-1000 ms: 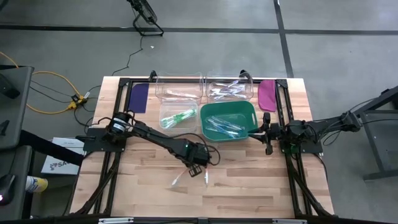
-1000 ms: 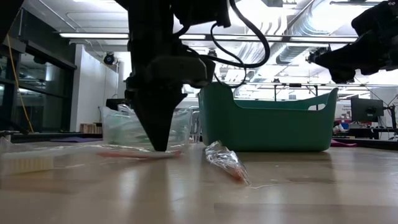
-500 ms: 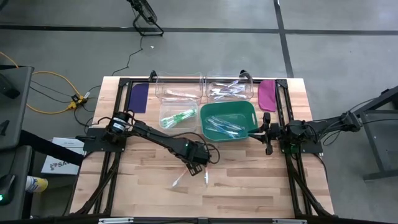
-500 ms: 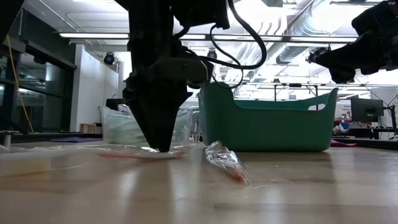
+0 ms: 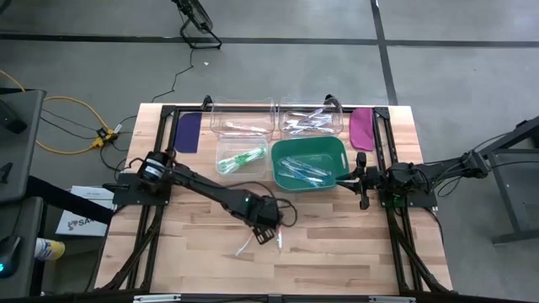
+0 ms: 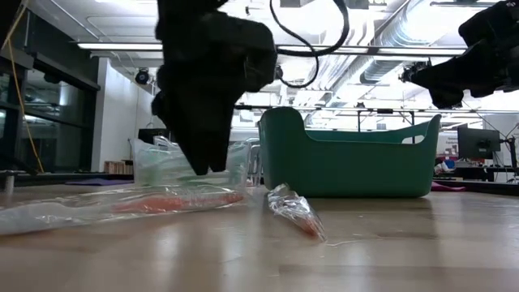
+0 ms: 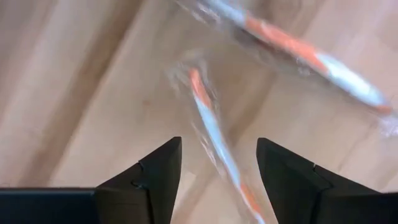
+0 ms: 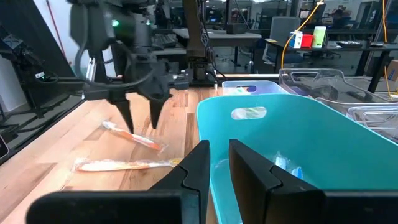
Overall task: Pick & Place Toothbrushes
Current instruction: Put the orange toothbrush into the left transparent bin
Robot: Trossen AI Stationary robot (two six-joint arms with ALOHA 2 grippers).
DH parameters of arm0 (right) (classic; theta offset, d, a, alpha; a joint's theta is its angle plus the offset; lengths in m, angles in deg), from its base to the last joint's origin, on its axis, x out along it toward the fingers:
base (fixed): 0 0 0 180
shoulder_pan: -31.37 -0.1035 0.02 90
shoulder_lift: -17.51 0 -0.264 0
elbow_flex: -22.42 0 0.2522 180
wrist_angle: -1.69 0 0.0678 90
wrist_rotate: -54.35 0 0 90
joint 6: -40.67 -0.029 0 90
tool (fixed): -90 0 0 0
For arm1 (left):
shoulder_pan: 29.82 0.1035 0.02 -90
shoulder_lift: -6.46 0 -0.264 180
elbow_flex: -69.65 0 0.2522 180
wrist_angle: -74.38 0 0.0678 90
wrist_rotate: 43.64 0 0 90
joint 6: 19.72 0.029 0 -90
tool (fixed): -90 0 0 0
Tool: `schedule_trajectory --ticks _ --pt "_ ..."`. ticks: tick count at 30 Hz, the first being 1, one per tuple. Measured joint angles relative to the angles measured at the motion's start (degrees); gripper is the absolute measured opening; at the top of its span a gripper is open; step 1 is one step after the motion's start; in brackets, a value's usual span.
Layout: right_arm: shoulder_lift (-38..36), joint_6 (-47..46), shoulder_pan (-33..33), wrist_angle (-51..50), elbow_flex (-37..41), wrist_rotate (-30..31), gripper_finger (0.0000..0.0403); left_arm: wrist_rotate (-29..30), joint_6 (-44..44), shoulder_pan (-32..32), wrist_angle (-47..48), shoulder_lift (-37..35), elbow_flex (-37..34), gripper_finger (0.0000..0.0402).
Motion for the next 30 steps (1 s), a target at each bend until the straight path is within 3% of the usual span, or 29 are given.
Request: schedule_trajectory --ticks 17,21,27,30 --pt "0.0 0.0 0.0 0.0 0.0 0.0 0.0052 -2.4 -2.0 -0.4 -2.5 3.8 0.0 0.0195" --pt "0.0 0.0 0.0 0.0 0.0 0.0 0.0052 -2.4 -0.9 -0.4 -2.4 3.8 0.0 0.0149" --pt "0.0 0.0 0.0 0.0 0.0 0.0 0.0052 -2.7 1.5 -0.4 -1.9 3.8 0.0 0.0034" --pt "0.0 0.0 0.0 0.0 0.0 0.0 0.0052 -2.5 3.9 -0.4 -1.6 3.8 0.0 0.0013"
